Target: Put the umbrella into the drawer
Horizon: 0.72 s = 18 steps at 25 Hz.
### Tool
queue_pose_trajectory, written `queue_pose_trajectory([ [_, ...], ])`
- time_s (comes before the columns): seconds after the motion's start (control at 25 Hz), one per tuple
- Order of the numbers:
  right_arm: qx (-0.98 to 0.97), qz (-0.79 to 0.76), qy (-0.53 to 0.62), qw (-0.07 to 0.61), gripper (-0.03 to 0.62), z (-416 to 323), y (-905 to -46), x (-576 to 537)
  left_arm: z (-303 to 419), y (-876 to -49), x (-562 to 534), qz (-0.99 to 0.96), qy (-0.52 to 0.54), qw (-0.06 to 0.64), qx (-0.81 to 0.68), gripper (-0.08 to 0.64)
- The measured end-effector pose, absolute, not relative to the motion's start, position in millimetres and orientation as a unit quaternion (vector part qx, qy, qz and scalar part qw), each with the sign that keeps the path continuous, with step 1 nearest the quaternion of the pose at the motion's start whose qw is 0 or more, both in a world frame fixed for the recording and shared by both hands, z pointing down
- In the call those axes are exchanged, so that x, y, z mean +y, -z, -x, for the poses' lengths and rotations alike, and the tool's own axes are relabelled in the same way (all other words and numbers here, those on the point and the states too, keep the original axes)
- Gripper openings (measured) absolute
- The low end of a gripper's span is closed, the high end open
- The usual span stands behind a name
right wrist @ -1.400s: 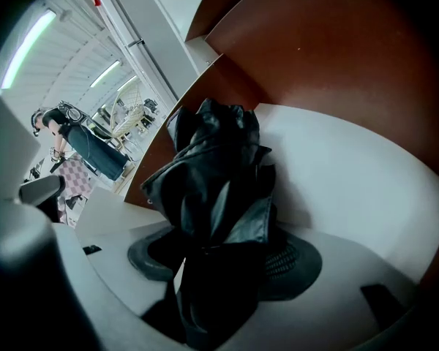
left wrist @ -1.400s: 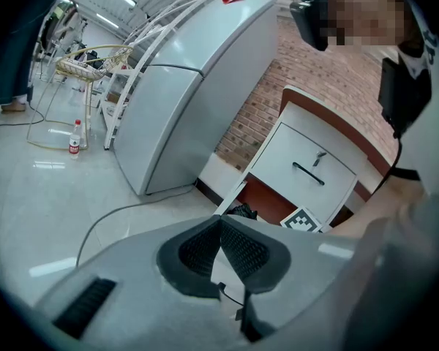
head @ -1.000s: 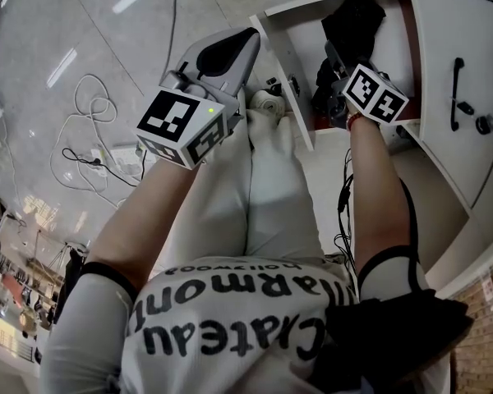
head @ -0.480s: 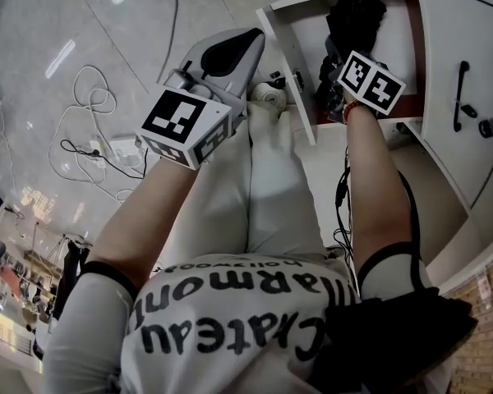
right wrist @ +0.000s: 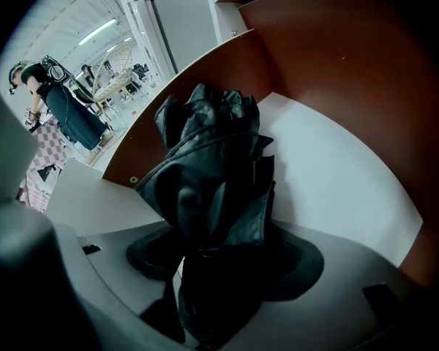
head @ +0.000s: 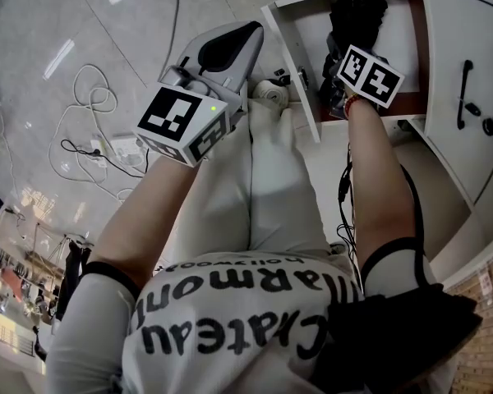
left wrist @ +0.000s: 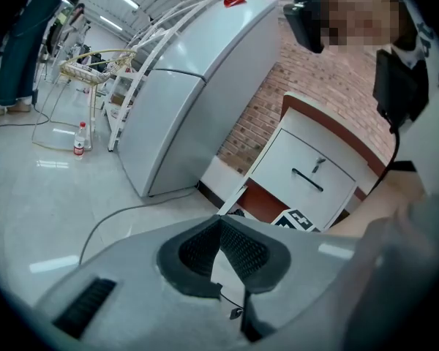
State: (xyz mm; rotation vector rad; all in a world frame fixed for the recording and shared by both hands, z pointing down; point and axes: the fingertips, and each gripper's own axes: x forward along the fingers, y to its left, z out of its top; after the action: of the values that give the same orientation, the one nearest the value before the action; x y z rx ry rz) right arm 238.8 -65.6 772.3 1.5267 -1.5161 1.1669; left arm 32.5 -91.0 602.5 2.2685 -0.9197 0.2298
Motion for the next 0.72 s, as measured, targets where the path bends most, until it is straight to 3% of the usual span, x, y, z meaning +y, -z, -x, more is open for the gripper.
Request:
queue_pose_trajectory([
  [0.48,-0.557,-0.570,-0.489,0.354,0.267,-233,-776,-55,8,-595,-43,-0.834,-0.110,0.394,-0.370,0.015],
  [0.72,-0.545,-0.573,-0.499,0.355,0.284,-235,-776,-54,13,-580,-45,-0.836,-0.099,0.390,-0.373,0.015],
])
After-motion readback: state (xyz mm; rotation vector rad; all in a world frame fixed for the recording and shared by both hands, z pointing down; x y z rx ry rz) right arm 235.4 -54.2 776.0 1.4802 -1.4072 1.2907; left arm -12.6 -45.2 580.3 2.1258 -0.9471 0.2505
